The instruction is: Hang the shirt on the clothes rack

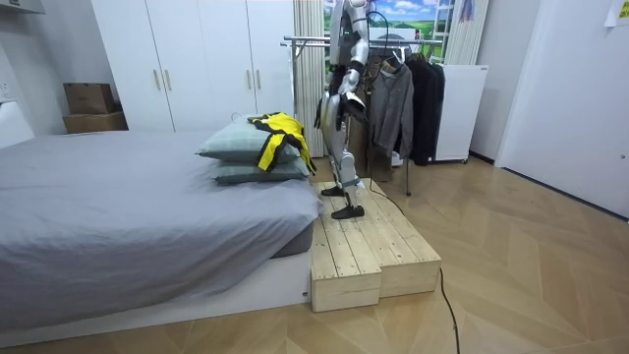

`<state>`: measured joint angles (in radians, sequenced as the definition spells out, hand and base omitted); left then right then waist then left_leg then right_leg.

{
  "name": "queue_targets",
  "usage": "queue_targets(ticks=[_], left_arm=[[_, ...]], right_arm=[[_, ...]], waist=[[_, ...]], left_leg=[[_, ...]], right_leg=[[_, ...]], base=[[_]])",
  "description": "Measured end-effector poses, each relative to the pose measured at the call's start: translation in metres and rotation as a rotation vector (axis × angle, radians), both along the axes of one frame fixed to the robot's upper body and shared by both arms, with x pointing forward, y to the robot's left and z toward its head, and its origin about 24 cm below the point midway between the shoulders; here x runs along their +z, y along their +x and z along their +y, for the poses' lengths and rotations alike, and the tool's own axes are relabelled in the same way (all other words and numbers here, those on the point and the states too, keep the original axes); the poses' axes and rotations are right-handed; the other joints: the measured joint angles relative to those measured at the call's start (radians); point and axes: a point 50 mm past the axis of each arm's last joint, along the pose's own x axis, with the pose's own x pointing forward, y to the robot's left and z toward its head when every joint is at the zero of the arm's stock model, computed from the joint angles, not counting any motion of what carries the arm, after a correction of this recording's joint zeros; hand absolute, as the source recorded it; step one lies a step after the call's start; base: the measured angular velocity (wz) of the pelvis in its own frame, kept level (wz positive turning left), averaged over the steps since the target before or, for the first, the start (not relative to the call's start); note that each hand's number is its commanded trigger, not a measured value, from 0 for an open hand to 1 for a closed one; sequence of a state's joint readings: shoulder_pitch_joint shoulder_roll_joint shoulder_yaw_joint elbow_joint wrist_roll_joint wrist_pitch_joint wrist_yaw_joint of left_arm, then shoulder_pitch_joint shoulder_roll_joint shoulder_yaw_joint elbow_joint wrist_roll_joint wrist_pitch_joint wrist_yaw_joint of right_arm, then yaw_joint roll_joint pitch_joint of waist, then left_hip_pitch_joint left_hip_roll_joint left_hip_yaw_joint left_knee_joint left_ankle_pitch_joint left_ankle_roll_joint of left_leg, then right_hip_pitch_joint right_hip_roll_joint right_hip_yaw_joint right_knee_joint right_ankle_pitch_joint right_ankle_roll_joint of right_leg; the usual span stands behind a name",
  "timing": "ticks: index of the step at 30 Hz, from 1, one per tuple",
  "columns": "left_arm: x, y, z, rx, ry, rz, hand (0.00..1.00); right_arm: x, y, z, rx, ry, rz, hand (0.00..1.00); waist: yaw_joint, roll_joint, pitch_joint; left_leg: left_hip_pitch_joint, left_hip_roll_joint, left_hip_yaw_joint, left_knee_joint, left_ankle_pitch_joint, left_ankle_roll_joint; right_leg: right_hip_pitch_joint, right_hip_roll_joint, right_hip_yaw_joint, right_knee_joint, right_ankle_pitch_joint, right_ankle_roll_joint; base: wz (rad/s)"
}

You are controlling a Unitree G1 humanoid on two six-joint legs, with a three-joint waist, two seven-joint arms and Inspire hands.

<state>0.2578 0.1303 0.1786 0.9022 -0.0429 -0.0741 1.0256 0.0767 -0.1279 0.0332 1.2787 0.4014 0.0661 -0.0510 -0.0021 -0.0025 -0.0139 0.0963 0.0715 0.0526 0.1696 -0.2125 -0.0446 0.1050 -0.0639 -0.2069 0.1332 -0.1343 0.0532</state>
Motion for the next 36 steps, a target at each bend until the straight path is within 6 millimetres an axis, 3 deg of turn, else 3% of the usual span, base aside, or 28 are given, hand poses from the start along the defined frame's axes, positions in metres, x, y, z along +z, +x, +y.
queue_targets(ticks=[7,19,23,25,27,36], left_arm=[[0.016,0.048,-0.013,-0.322,0.162,-0.052,0.0],[0.039,0.086,-0.021,-0.672,0.383,-0.081,0.0],[0.041,0.092,-0.03,-0.773,0.424,-0.07,0.0],[0.043,0.097,-0.035,-0.836,0.455,-0.069,0.0],[0.044,0.1,-0.04,-0.88,0.476,-0.073,0.0],[0.047,0.107,-0.054,-1.01,0.527,-0.08,0.0]], right_arm=[[0.001,0.005,-0.001,0.047,-0.009,-0.013,0.0],[0.002,0.015,-0.001,0.09,-0.001,-0.042,0.0],[0.003,0.016,-0.003,0.097,0.011,-0.049,0.0],[0.004,0.019,-0.003,0.105,0.022,-0.065,0.0],[0.004,0.019,-0.003,0.105,0.026,-0.071,0.0],[0.004,0.021,-0.003,0.112,0.028,-0.093,0.0]], waist=[[-0.018,0.007,0.0022],[-0.054,0.01,0.0061],[-0.063,0.011,0.0081],[-0.076,0.012,0.0153],[-0.082,0.012,0.0172],[-0.107,0.011,0.0144]], left_leg=[[-0.004,0.0,-0.006,-0.005,0.001,-0.002],[-0.013,-0.001,-0.003,-0.008,0.001,-0.002],[-0.012,-0.001,0.001,-0.007,0.001,-0.002],[-0.013,-0.002,0.003,-0.008,0.001,-0.002],[-0.014,-0.003,0.004,-0.009,0.001,-0.002],[-0.014,-0.003,0.005,-0.007,0.001,-0.002]], right_leg=[[-0.002,0.0,-0.008,-0.001,-0.008,0.0],[-0.018,-0.001,-0.005,0.0,-0.01,0.0],[-0.019,-0.001,0.005,0.0,-0.01,0.0],[-0.021,-0.001,0.011,-0.001,-0.01,0.0],[-0.022,-0.001,0.013,-0.002,-0.01,0.001],[-0.021,-0.001,0.014,-0.001,-0.01,0.001]], base=[[0.03],[0.0],[-0.04],[0.0],[0.0],[0.0]])
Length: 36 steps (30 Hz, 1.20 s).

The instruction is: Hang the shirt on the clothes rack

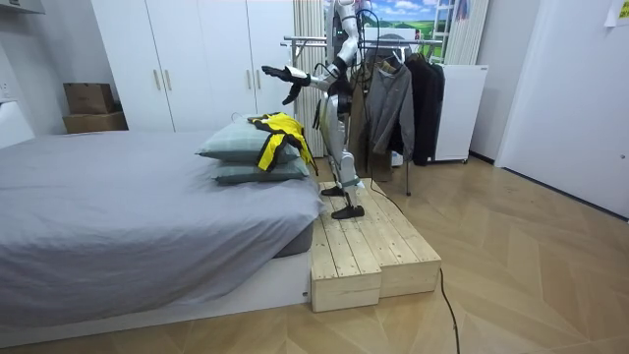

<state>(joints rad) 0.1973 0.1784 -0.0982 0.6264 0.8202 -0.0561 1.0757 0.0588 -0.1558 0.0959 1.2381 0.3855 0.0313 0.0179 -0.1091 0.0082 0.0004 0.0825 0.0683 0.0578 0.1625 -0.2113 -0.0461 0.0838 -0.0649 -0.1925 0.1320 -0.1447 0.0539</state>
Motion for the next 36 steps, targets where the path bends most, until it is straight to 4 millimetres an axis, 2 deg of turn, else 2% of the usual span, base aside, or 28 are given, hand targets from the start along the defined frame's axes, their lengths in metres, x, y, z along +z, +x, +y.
queue_targets(ticks=[6,10,21,25,36], left_arm=[[-0.002,0.0,0.0,-0.009,-0.006,0.024,0.0],[-0.008,-0.004,0.002,-0.01,-0.013,0.077,0.0],[-0.009,-0.004,0.002,-0.015,-0.021,0.099,0.0],[-0.01,-0.004,0.002,-0.018,-0.028,0.115,0.0],[-0.011,-0.002,0.003,-0.007,-0.018,0.141,0.0]], right_arm=[[0.0,0.0,0.0,0.012,0.012,-0.008,0.0],[0.0,0.001,0.0,0.038,0.013,-0.007,0.0],[0.0,0.0,0.0,0.051,0.028,-0.01,0.0],[0.0,0.0,0.0,0.052,0.027,-0.009,0.0],[0.001,-0.001,-0.001,0.055,0.024,-0.014,0.0]], waist=[[0.0,-0.004,-0.0022],[0.001,-0.004,-0.0021],[0.0,-0.006,-0.004],[0.002,-0.006,-0.0042],[-0.007,-0.008,-0.0041]], left_leg=[[0.002,0.0,0.004,0.0,0.0,0.0],[0.011,0.0,0.02,-0.003,0.0,0.0],[0.019,-0.001,0.029,-0.01,0.0,0.0],[0.034,-0.001,0.043,-0.016,0.0,0.0],[0.05,-0.001,0.048,-0.025,0.0,0.0]], right_leg=[[-0.001,0.0,0.005,0.0,0.0,0.0],[-0.002,0.0,0.025,0.0,0.0,0.0],[-0.003,0.0,0.032,0.001,0.0,0.0],[-0.002,0.002,0.052,0.002,0.0,0.0],[0.007,0.002,0.057,0.003,0.0,0.001]], base=[[-0.01],[-0.1],[-0.03],[-0.13],[-0.01]])
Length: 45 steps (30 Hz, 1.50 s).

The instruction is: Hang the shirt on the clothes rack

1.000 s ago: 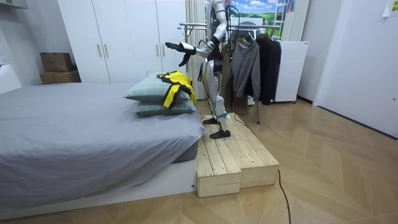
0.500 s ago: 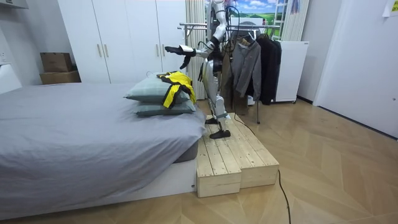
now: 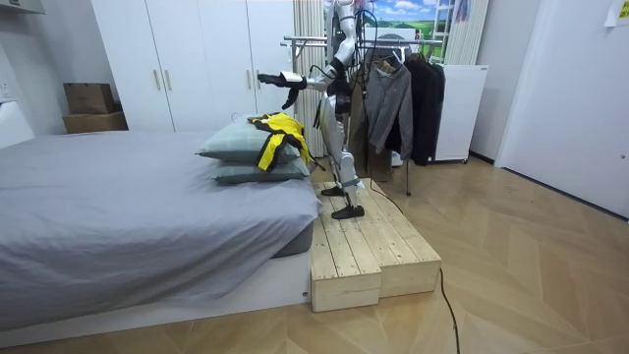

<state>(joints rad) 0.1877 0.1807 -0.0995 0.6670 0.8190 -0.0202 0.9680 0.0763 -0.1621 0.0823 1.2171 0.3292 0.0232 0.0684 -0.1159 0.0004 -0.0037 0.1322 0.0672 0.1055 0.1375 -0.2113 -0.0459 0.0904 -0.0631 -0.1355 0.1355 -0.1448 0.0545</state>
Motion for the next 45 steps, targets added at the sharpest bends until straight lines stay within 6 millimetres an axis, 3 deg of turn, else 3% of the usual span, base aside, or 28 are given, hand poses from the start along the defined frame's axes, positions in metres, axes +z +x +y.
queue_targets(ticks=[6,14,21,30,41,45], left_arm=[[-0.001,0.0,0.001,-0.003,-0.007,0.029,0.0],[-0.001,0.002,0.003,-0.005,-0.005,0.049,0.0],[-0.007,0.015,0.003,-0.055,0.046,0.113,0.0],[-0.004,0.023,0.001,-0.082,0.086,0.105,0.0],[-0.005,0.022,0.003,-0.071,0.097,0.121,0.0],[-0.009,0.019,0.004,-0.069,0.093,0.159,0.0]], right_arm=[[0.001,-0.002,-0.003,0.008,-0.011,-0.005,0.0],[0.001,-0.01,-0.007,-0.033,-0.016,0.0,0.0],[0.002,-0.015,-0.013,-0.053,-0.029,0.012,0.0],[0.001,-0.035,-0.024,-0.004,-0.072,0.124,0.0],[0.0,-0.061,-0.024,0.122,-0.092,0.271,0.0],[0.0,-0.074,-0.023,0.134,-0.074,0.324,0.0]], waist=[[-0.025,0.002,0.0003],[-0.029,0.006,0.0021],[-0.049,0.021,0.0124],[-0.073,0.039,0.0066],[-0.102,0.035,0.0041],[-0.102,0.029,0.0077]], left_leg=[[0.002,0.0,0.001,-0.002,0.0,0.0],[0.004,0.0,0.004,-0.002,0.0,0.0],[0.003,0.0,0.008,-0.002,0.0,0.0],[0.001,0.0,0.025,-0.002,0.0,0.0],[0.02,0.0,0.031,-0.005,0.0,0.0],[0.025,0.0,0.031,-0.007,0.0,0.0]], right_leg=[[0.001,0.0,0.001,0.001,0.0,0.0],[0.0,0.0,0.004,0.0,0.0,0.0],[-0.004,0.0,0.007,0.001,0.0,0.0],[-0.023,0.002,0.031,0.009,0.0,0.0],[-0.022,0.005,0.057,0.02,-0.001,0.001],[-0.023,0.007,0.063,0.024,-0.001,0.001]], base=[[0.0],[0.0],[-0.01],[-0.08],[-0.06],[-0.03]])
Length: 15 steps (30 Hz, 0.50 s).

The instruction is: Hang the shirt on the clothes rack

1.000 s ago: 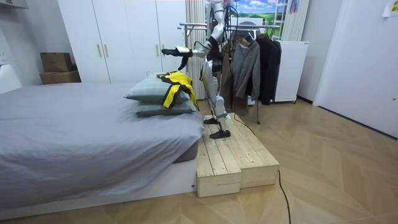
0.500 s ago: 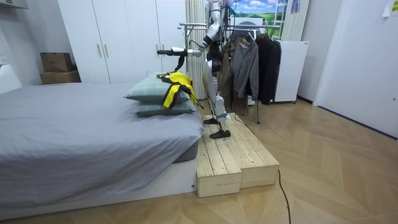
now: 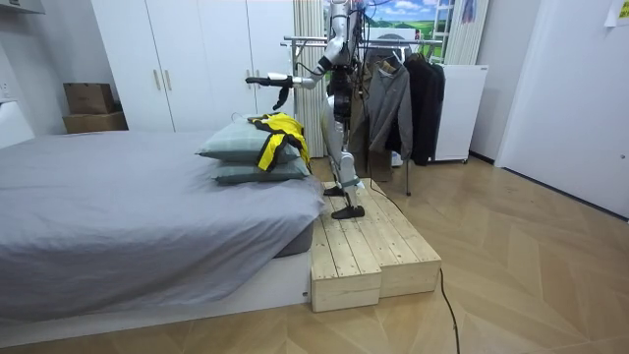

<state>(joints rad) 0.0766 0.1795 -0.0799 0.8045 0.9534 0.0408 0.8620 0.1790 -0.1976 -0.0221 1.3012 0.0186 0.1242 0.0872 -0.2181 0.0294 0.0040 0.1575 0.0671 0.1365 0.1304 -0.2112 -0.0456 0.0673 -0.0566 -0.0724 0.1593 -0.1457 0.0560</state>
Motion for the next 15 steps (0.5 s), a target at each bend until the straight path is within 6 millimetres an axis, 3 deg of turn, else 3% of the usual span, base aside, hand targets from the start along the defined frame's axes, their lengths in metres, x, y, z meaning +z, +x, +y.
queue_targets(ticks=[5,9,15], left_arm=[[-0.004,-0.003,0.001,0.001,-0.012,0.056,0.0],[-0.01,-0.008,0.002,0.006,-0.017,0.105,0.0],[-0.014,-0.013,0.005,0.018,-0.015,0.159,0.0]], right_arm=[[0.0,-0.003,0.001,-0.001,0.019,0.018,0.0],[0.0,-0.002,0.001,0.019,0.019,0.02,0.0],[0.0,-0.001,0.001,0.02,0.019,0.016,0.0]], waist=[[0.003,-0.009,-0.0021],[0.002,-0.023,-0.0093],[0.001,-0.032,-0.0065]], left_leg=[[0.003,0.001,0.005,-0.013,0.0,0.0],[0.003,0.003,0.007,-0.012,0.0,0.0],[-0.001,0.004,0.008,-0.013,0.0,0.0]], right_leg=[[-0.016,0.005,0.017,0.014,0.0,-0.001],[-0.015,0.008,0.017,0.014,0.001,-0.001],[-0.018,0.008,0.017,0.011,0.001,-0.001]], base=[[-0.09],[0.0],[0.0]])
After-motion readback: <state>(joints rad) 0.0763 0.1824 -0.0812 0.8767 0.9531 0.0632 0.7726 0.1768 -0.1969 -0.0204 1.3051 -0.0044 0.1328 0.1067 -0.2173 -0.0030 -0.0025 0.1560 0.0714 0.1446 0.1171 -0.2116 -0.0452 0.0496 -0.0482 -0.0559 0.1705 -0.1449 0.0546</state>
